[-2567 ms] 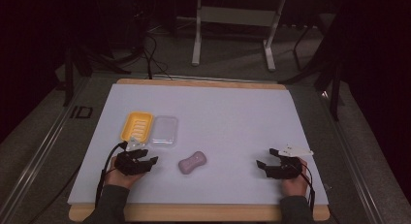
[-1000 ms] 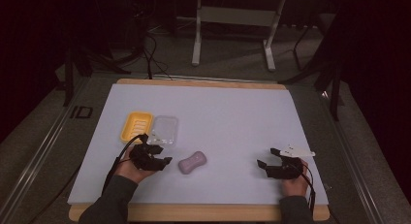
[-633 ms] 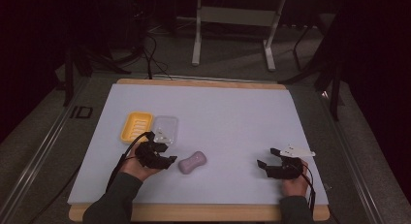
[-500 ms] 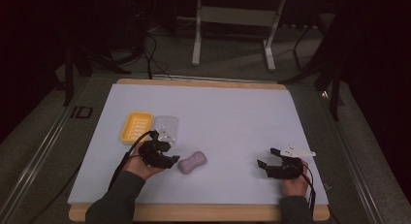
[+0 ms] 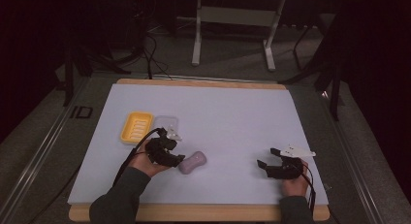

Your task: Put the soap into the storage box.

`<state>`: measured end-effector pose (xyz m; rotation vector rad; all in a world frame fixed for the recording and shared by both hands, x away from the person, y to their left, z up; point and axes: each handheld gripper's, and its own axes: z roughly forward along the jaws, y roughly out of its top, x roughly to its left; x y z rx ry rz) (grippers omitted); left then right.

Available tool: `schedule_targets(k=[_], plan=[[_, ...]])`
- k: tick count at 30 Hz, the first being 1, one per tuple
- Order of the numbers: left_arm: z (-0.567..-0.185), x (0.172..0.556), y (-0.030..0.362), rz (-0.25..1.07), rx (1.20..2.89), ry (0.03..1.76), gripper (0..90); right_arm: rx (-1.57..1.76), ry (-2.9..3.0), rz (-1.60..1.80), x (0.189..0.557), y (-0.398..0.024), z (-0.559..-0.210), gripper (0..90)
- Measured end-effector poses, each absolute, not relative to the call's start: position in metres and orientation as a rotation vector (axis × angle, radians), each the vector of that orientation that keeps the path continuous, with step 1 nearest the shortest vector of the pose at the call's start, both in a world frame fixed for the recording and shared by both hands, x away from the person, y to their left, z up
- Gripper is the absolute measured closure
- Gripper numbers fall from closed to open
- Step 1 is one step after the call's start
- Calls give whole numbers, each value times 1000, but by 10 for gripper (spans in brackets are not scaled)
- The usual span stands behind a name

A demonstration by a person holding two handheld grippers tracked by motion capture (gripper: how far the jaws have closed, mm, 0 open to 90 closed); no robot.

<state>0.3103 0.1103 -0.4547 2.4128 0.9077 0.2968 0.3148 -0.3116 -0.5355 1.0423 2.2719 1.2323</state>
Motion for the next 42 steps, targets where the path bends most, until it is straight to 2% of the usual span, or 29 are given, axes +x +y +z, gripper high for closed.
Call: schedule_targets(k=[31,42], plan=[[-460,324,79,246,2518,892,455,1034,2277,1221,315,-311,-536,204],[-466,330,71,224,2552,891,391,1036,2281,1220,315,-310,-536,203]])
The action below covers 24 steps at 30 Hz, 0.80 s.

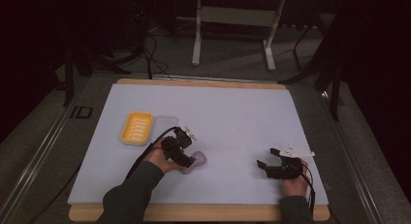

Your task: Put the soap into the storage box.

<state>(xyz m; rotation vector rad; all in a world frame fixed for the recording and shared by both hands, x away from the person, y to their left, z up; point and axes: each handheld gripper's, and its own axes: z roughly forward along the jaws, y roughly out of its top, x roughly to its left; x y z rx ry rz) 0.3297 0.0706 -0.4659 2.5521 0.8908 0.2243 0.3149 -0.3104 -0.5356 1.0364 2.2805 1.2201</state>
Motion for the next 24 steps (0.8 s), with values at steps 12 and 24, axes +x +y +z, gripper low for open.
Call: schedule_targets(k=[12,24], plan=[[-467,337,56,183,2639,836,384,1037,2281,1219,315,-310,-536,203],[-478,342,47,133,2695,812,385,1023,2293,1196,315,-308,-536,203]])
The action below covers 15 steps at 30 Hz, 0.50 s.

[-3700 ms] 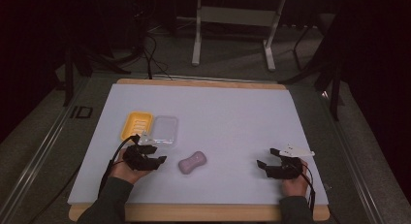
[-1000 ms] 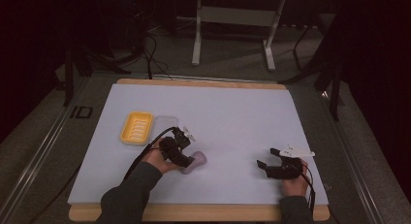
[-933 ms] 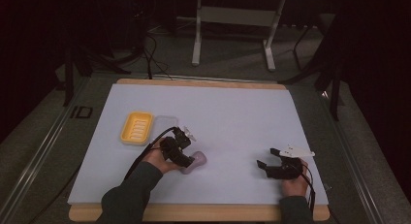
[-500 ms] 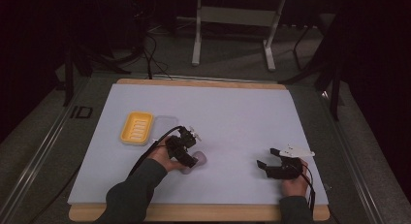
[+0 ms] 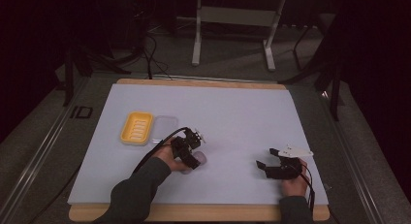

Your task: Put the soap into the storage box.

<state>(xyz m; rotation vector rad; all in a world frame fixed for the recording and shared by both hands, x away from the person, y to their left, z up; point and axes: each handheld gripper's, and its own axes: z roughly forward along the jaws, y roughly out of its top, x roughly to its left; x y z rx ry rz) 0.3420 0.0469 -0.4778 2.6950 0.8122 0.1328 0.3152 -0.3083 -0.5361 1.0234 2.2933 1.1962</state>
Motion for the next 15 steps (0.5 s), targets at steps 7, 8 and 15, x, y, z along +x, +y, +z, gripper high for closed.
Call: schedule_targets(k=[7,8,15], plan=[[-483,342,43,114,2731,798,372,1027,2292,1202,315,-309,-536,203],[-484,342,42,118,2740,794,372,1027,2292,1202,315,-309,-536,203],[-489,344,38,105,2761,786,381,1022,2289,1204,315,-309,-536,203]])
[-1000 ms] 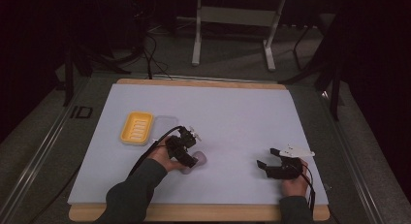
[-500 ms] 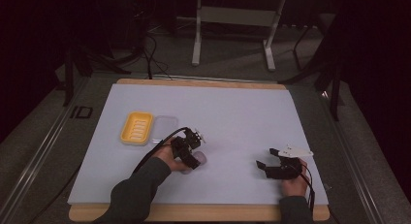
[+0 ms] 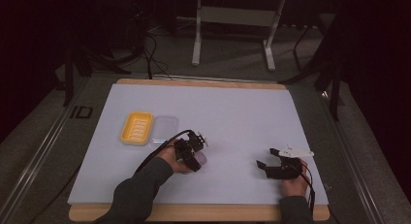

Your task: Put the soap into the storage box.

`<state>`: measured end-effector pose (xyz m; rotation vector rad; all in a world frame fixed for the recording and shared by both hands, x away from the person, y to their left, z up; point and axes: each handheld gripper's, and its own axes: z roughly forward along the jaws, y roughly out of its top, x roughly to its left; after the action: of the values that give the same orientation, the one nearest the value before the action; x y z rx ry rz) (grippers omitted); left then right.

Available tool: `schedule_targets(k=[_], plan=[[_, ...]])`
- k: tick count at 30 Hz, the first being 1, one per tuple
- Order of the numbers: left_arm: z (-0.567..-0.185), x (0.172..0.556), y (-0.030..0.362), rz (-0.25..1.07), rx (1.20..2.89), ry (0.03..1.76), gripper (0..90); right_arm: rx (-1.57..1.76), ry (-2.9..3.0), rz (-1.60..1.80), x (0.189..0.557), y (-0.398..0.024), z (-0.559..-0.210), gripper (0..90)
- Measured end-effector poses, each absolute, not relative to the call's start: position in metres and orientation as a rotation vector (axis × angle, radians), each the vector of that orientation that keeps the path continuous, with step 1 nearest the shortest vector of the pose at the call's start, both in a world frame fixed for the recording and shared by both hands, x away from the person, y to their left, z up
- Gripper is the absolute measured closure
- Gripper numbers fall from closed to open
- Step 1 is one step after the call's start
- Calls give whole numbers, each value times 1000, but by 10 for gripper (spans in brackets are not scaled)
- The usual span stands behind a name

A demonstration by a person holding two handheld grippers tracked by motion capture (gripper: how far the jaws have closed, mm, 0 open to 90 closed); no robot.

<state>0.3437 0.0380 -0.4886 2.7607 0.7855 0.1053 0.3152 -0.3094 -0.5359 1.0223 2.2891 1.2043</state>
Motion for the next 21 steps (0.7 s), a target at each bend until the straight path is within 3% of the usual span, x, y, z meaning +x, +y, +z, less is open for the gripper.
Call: schedule_targets(k=[21], plan=[[-501,349,32,71,2813,802,435,1025,2290,1203,315,-309,-536,202]])
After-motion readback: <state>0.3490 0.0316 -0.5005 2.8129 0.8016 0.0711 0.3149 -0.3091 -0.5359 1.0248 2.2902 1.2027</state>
